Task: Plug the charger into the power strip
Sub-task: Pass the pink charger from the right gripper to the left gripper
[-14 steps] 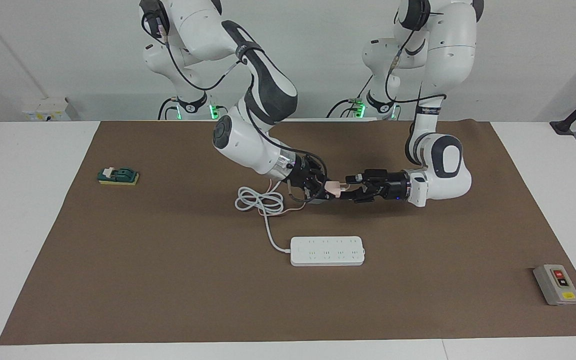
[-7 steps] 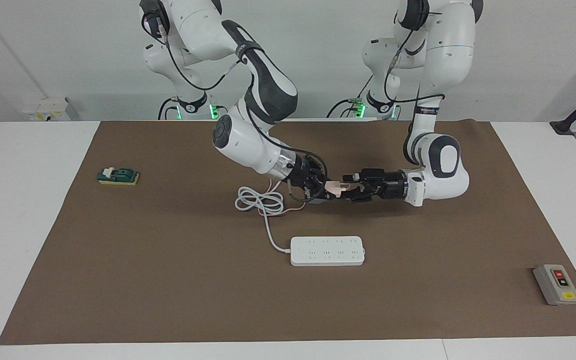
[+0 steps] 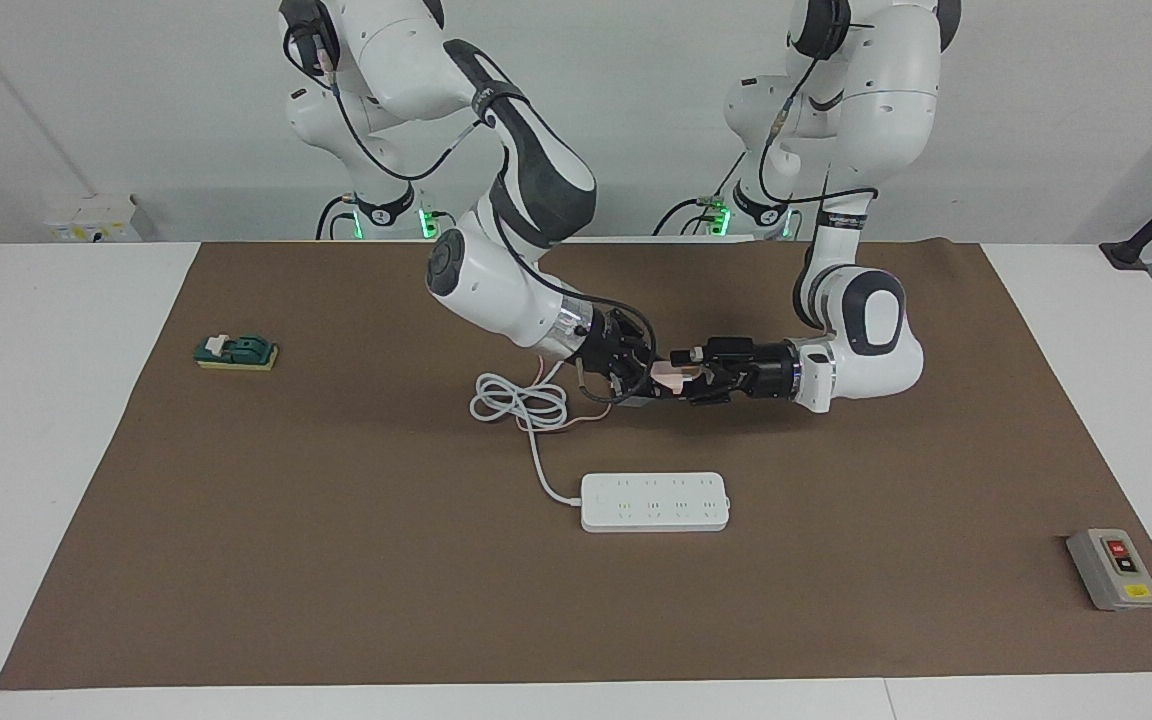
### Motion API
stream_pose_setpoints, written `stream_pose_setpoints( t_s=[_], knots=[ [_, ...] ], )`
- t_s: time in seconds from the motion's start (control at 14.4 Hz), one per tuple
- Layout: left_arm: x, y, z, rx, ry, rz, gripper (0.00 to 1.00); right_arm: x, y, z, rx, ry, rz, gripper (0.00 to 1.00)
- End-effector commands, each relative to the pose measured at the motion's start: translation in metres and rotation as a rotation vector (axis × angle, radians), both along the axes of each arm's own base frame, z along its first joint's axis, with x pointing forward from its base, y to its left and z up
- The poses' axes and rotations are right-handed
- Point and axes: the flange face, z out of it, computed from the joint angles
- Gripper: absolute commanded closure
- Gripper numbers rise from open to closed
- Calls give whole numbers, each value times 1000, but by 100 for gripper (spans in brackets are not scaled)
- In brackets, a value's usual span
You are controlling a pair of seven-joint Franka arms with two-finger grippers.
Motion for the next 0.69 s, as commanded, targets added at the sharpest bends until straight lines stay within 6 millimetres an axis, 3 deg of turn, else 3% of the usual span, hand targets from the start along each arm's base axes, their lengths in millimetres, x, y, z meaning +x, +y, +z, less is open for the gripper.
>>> stream_pose_setpoints(
  t_s=[0.0,0.28,0.35,0.42,0.62],
  knots=[
    [3,-2,-2,0,-14,19,6,3,3,3,21,2,-12,100],
    [1,-2,-4,-4,-16,14,55,3,3,3,21,2,-12,100],
    [2,2,-4,-8,-14,16,73,3,3,3,21,3,-13,100],
    [2,5,-3,-13,-15,14,100,2,4,3,23,3,-12,100],
    [2,8,-2,-21,-16,12,100,2,5,4,26,5,-15,100]
  ],
)
